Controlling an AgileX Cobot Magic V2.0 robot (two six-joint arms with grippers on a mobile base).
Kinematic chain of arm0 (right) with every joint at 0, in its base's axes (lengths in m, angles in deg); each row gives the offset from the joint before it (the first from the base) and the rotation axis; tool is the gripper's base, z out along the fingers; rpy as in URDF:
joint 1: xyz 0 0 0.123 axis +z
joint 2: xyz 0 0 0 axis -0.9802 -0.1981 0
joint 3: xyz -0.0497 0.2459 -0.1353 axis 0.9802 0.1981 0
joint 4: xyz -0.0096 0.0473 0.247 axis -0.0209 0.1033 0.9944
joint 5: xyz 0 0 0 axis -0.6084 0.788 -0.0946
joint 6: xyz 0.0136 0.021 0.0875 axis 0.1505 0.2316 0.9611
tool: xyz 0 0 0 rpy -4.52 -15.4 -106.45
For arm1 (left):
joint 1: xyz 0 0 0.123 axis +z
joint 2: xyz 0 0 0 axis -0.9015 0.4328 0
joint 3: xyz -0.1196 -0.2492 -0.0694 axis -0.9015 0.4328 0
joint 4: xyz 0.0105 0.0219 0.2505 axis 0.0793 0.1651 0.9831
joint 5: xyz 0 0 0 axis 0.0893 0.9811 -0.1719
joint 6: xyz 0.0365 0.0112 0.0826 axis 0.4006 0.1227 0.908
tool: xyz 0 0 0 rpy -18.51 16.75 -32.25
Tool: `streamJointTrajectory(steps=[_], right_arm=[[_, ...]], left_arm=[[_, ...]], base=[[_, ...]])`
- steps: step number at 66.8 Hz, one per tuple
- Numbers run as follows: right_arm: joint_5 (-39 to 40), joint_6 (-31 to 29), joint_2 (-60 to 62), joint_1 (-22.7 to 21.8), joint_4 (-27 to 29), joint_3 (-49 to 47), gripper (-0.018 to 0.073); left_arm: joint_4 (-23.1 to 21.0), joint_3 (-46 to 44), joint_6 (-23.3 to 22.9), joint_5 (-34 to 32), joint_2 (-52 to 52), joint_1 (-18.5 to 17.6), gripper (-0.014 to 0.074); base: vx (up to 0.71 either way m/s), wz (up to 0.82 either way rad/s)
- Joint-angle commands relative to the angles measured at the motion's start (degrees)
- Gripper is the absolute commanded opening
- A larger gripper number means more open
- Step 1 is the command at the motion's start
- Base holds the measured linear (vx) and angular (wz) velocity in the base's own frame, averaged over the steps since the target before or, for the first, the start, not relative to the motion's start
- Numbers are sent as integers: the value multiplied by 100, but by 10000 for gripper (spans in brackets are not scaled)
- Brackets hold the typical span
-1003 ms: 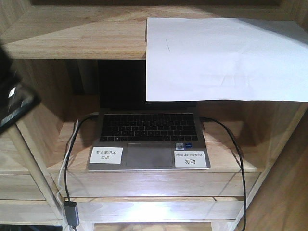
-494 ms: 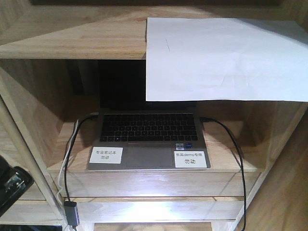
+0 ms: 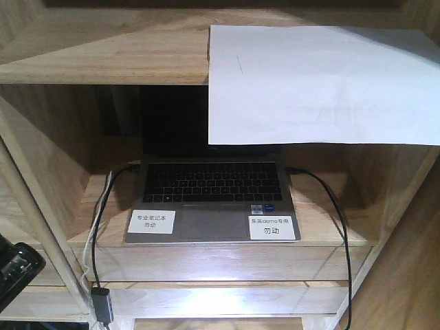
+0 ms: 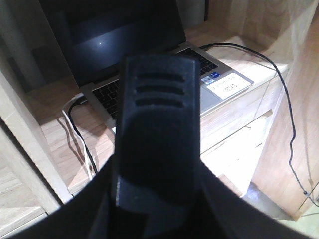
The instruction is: Grab stapler and paper to desk for stapling
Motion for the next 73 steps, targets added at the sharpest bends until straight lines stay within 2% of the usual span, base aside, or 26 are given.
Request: streamJointTrajectory(steps=[1,47,52,55,59,68,73], right_arm=[[409,11,86,-29,-25,22,-9],[419,11,86,-29,7,22,-9],[418,220,86,-29,14,22,-9],[473,569,86,-29,14,22,-9],[580,1482,86,-29,0,22,-9],[665,4302,86,-29,-361,22,-9],[618,5388,86,-29,-716,22,-9]], left_arm=[[-54,-174,-31,-654,38,-32,-7],[-54,-174,-31,-654,38,-32,-7],[-54,-174,-31,-654,38,-32,-7],[-54,-174,-31,-654,38,-32,-7],[-54,-174,-31,-654,38,-32,-7],[-54,-174,-31,-654,38,-32,-7],[-54,-174,-31,-654,38,-32,-7]], base=[[0,0],[0,0],[0,0],[0,0],[0,0],[0,0],[0,0]])
